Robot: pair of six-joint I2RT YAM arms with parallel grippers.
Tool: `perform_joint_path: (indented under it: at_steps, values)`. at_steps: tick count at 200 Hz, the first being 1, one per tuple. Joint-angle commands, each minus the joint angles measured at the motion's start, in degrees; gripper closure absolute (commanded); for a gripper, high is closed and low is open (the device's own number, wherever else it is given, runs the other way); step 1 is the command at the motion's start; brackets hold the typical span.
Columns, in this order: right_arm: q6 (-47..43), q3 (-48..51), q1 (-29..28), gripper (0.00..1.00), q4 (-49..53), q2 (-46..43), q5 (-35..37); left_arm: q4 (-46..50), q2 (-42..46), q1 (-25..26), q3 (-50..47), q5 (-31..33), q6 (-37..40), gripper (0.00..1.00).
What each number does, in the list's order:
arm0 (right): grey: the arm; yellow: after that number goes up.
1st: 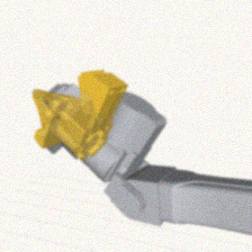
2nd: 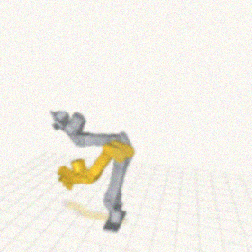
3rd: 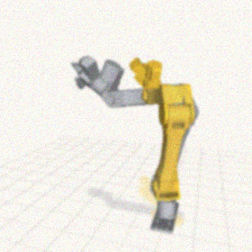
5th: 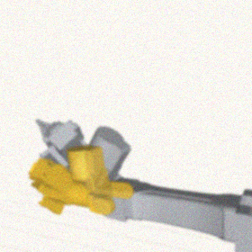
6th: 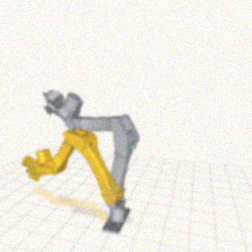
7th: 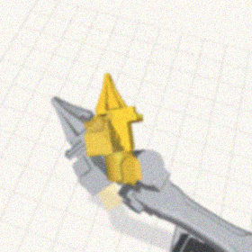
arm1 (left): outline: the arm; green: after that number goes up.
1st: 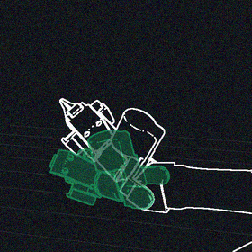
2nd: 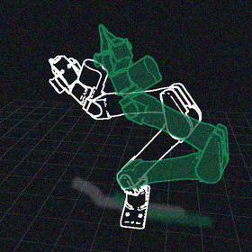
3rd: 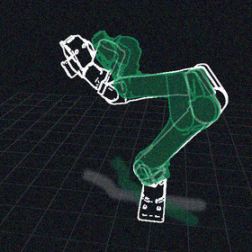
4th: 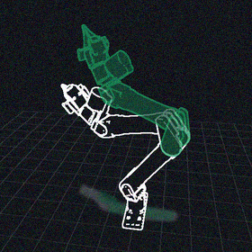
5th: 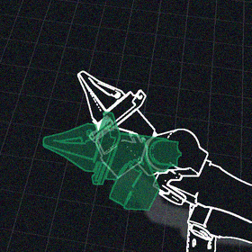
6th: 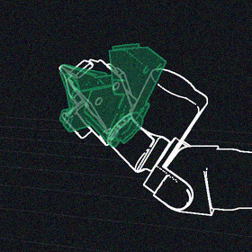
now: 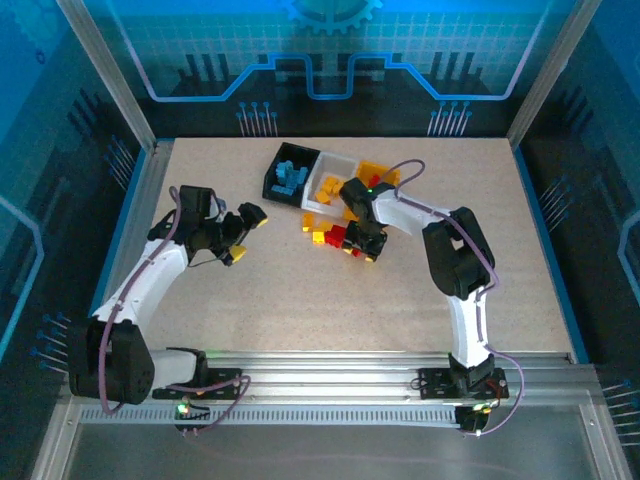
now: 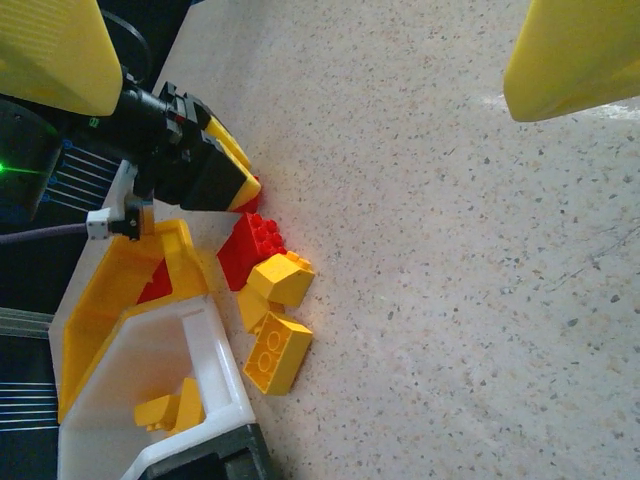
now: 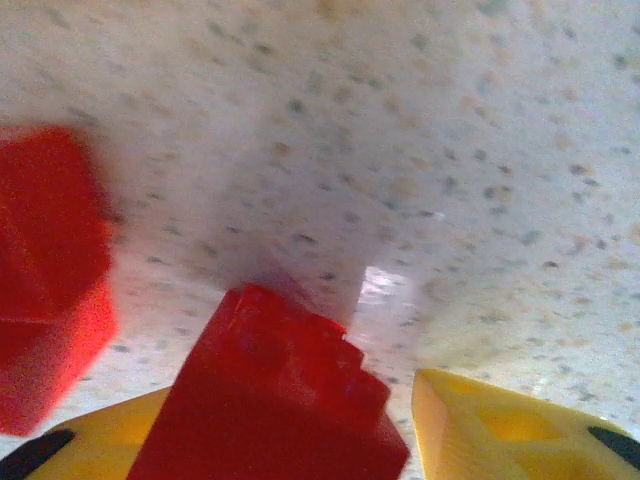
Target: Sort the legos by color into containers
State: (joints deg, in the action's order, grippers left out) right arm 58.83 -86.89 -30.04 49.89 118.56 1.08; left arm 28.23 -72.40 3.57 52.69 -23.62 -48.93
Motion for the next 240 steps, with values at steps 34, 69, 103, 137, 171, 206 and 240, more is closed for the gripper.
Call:
perform_joint_path:
  at_steps: [34, 69, 103, 137, 171, 206, 240]
  values:
    - [-1.2, 6.3, 0.1, 0.52, 3.4, -8.6, 1.1, 0.8, 1.7, -0.7, -1.4, 0.0, 1.1, 0.01]
    - [-3.9, 5.0, 0.2, 0.37, 4.1, -9.2, 2.0, 0.1, 1.6, -0.8, -2.0, 0.1, 0.7, 0.01]
    - [-6.8, 1.7, 0.9, 0.32, 3.5, -6.3, 0.4, -0.2, 1.0, -0.8, -1.7, 0.0, 0.1, 0.01]
    - [-9.8, -3.4, 1.5, 0.32, 4.1, -1.3, 0.1, 0.4, 1.2, -0.8, -1.5, 0.2, -0.1, 0.01]
    - [-11.5, -6.7, 2.2, 0.34, 5.7, 2.8, 0.9, 1.1, 2.1, -1.0, -2.4, 0.3, -0.4, 0.01]
    - [-11.8, -6.0, 2.7, 0.42, 5.1, 4.5, 1.8, 1.7, 3.3, -1.5, -3.5, 0.4, -0.2, 0.01]
    - [-12.8, -5.9, 2.8, 0.54, 5.1, 5.0, 3.1, 2.3, 3.7, -2.2, -4.0, 0.4, 0.2, 0.01]
